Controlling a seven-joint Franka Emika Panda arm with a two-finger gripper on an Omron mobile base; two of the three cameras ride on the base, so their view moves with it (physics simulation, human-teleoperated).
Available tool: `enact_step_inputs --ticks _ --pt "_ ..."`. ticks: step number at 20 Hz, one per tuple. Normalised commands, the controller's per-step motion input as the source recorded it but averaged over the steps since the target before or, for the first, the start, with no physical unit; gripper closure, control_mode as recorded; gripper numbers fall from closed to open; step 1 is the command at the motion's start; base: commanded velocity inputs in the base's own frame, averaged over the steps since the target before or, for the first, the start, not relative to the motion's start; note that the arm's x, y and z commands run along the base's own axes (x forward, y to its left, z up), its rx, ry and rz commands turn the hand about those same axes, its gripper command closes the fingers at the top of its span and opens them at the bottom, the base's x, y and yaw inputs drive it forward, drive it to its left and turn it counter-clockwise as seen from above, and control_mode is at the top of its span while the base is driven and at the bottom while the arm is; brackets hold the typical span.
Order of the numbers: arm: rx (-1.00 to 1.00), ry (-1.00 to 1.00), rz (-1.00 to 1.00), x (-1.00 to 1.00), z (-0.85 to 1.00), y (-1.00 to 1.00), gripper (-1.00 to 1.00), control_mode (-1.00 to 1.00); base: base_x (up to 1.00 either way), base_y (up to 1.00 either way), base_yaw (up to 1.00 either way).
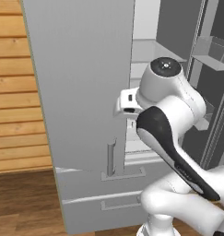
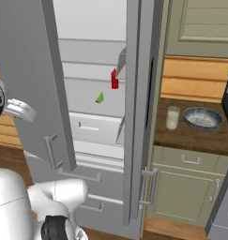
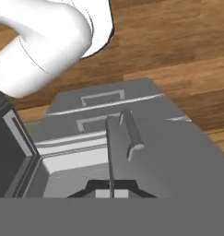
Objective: Grab a lemon wedge from the fridge and one ice cube from the ice bowl, and put them in the glass of lemonade.
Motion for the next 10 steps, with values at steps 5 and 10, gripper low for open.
enact_step_inputs --ticks 5,10 --pt "0.10 0.18 -0.23 0.10 0.27 -0.91 -1.00 -1.00 0.00 0.00 0.00" --pt "0.31 0.05 -0.27 0.67 0.07 -0.92 -1.00 -1.00 0.00 0.00 0.00"
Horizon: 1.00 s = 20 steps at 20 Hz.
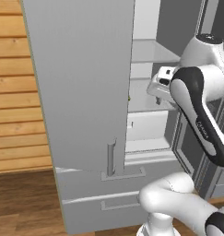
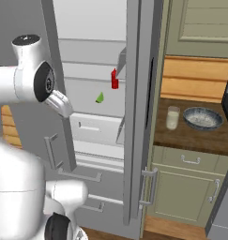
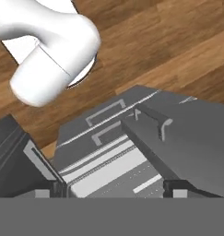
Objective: Grab a lemon wedge from the fridge and one ice cube from the ice bowl, and put them in the glass of lemonade.
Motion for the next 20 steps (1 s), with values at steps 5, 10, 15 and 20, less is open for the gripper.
enact_step_inputs --ticks 5,10,15,20 --pt "0.30 -0.06 -0.13 0.63 -0.04 -0.25 -1.00 -1.00 0.00 0.00 0.00" --pt "0.23 -0.03 0.00 0.83 -0.05 0.11 -1.00 -1.00 0.00 0.00 0.00" --pt "0.17 0.00 0.03 0.73 -0.11 0.08 -1.00 -1.00 0.00 0.00 0.00" --pt "0.13 0.00 0.11 0.36 -0.16 0.11 -1.00 -1.00 0.00 0.00 0.00"
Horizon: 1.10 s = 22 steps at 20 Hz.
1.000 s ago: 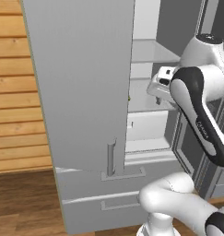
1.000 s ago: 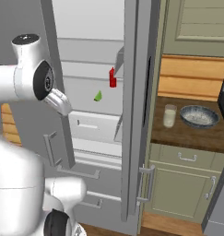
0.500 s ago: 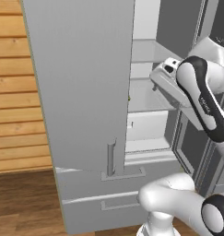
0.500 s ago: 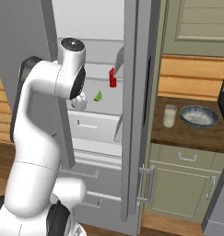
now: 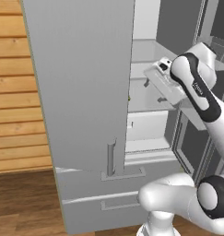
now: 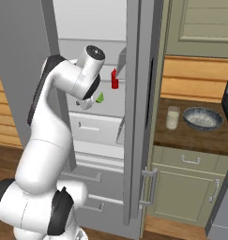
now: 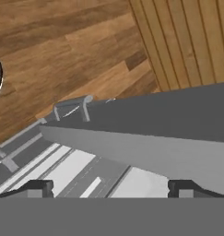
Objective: Grab a lemon wedge from the fridge and one ice cube from the ice bowl, and put them in the glass of lemonade.
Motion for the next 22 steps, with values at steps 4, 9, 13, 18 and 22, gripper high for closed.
enact_step_inputs --ticks 4,9,13,18,22 --pt "0.10 -0.07 0.18 0.36 -0.47 0.38 -1.00 -1.00 0.00 0.00 0.00" --pt "0.06 -0.04 0.15 0.40 -0.28 0.16 -1.00 -1.00 0.00 0.00 0.00" --pt "0.01 -0.02 0.11 0.32 -0.18 0.00 -1.00 -1.00 0.00 0.00 0.00" --pt "0.00 0.00 0.04 0.41 -0.02 0.00 -1.00 -1.00 0.00 0.00 0.00" --pt "0.00 0.00 0.00 0.44 -0.15 0.37 -1.00 -1.00 0.00 0.00 0.00"
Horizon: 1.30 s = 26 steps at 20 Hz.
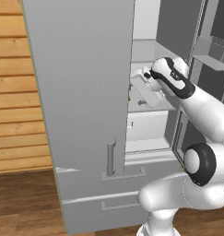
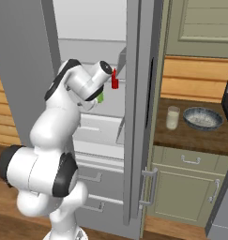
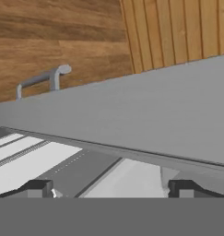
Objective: Grab a lemon wedge from the fridge and one ice cube from the ice bowl, and put them in the glass of lemonade.
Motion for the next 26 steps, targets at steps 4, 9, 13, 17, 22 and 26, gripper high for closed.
enact_step_inputs --ticks 4,9,13,17,22,26 --pt "0.00 0.00 0.00 0.38 -0.21 0.45 -1.00 -1.00 0.00 0.00 0.00" --pt "0.00 -0.02 0.02 0.04 -0.05 0.53 -1.00 -1.00 0.00 0.00 0.00" --pt "0.05 -0.07 0.11 -0.27 0.00 0.81 -1.00 -1.00 0.00 0.00 0.00" --pt "0.10 -0.02 0.17 -0.56 0.00 0.82 -1.00 -1.00 0.00 0.00 0.00" --pt "0.05 0.00 0.19 -0.61 -0.07 0.99 -1.00 -1.00 0.00 0.00 0.00" --pt "0.00 0.00 0.15 -0.53 -0.19 1.00 -1.00 -1.00 0.00 0.00 0.00"
